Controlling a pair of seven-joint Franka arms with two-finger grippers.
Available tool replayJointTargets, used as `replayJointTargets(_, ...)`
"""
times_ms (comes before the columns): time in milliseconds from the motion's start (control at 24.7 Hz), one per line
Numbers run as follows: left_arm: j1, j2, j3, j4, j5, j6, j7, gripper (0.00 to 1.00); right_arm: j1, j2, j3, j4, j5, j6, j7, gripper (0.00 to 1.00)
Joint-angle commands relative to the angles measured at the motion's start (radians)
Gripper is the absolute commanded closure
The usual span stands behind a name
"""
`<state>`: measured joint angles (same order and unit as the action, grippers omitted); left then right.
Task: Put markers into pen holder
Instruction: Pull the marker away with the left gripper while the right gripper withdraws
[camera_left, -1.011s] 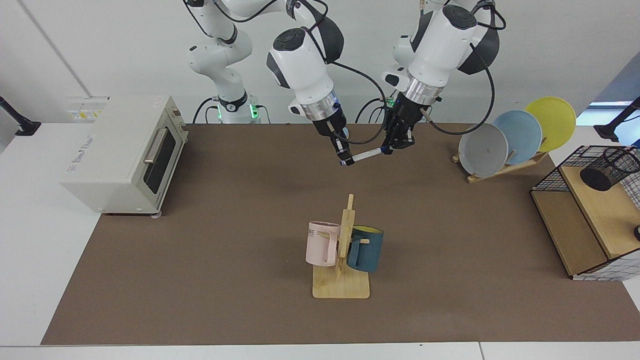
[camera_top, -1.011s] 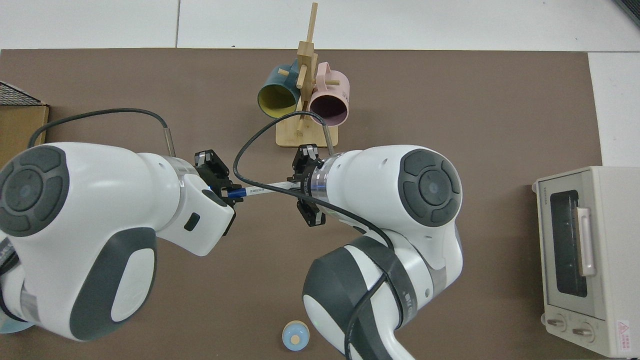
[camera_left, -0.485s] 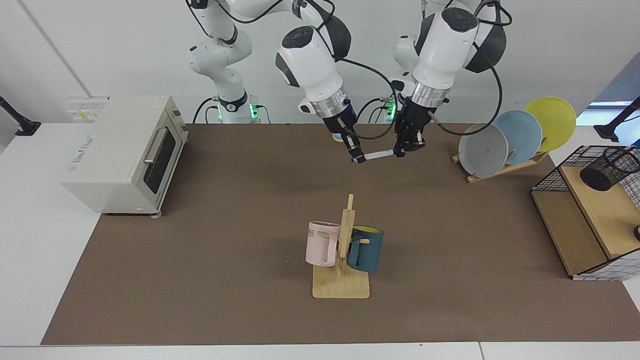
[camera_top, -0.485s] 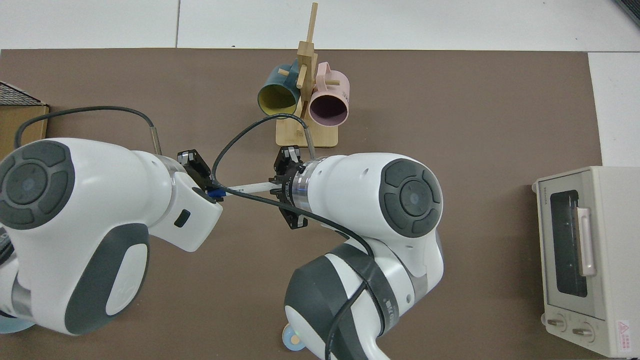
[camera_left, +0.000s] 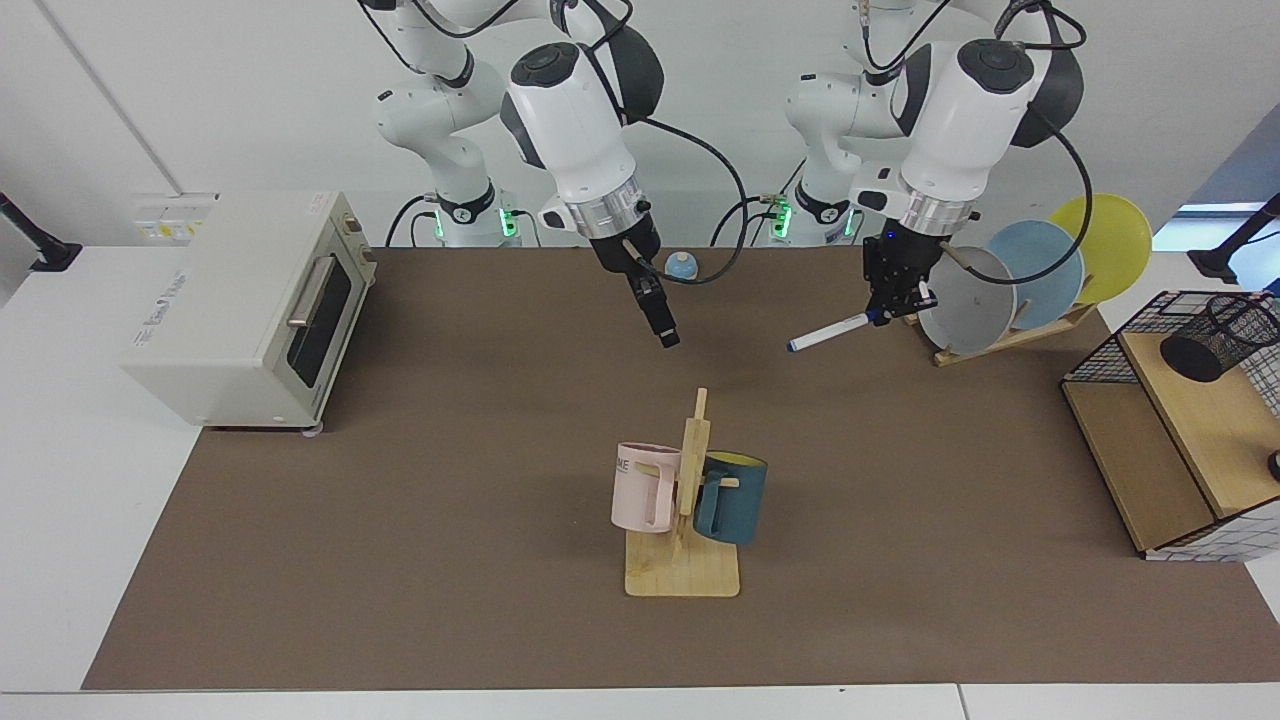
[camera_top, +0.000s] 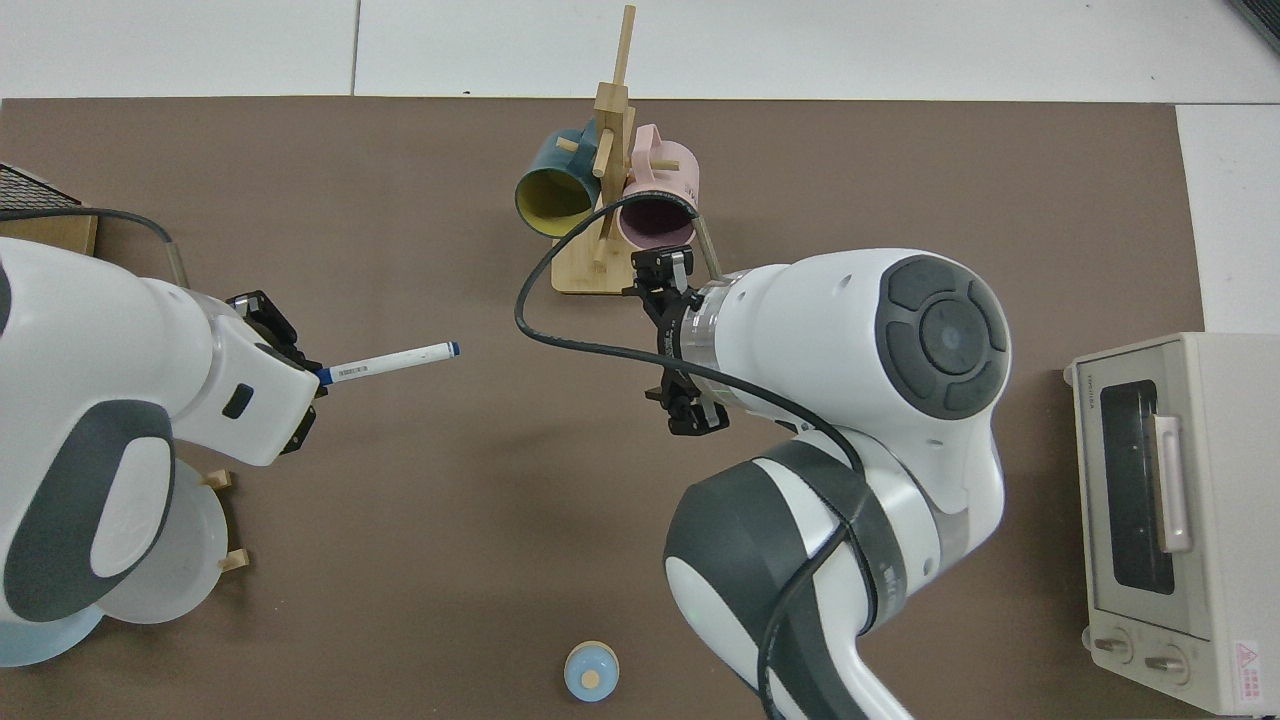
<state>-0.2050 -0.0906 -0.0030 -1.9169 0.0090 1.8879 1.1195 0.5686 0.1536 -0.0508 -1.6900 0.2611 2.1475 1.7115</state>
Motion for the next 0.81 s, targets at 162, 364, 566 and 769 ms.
replayJointTargets(162,0.134,0.003,-0.006,0.013,0.204,-0.05,0.005,1.0,-0.133,-0.106,0.008,-0.042,-0.085,-0.259,-0.442,0.0)
replayJointTargets(364,0.236,0.012,-0.006,0.033,0.305,-0.081,0.025,1.0,-0.219,-0.138,0.008,-0.042,-0.161,-0.323,-0.686,0.0)
replayJointTargets(566,0.285,0.02,-0.006,0.064,0.457,-0.081,0.028,1.0,-0.271,-0.151,0.009,-0.042,-0.282,-0.339,-0.987,0.0)
replayJointTargets(769,0.325,0.054,-0.006,0.13,0.607,-0.093,0.049,1.0,-0.334,-0.157,0.009,-0.04,-0.31,-0.33,-1.211,0.0)
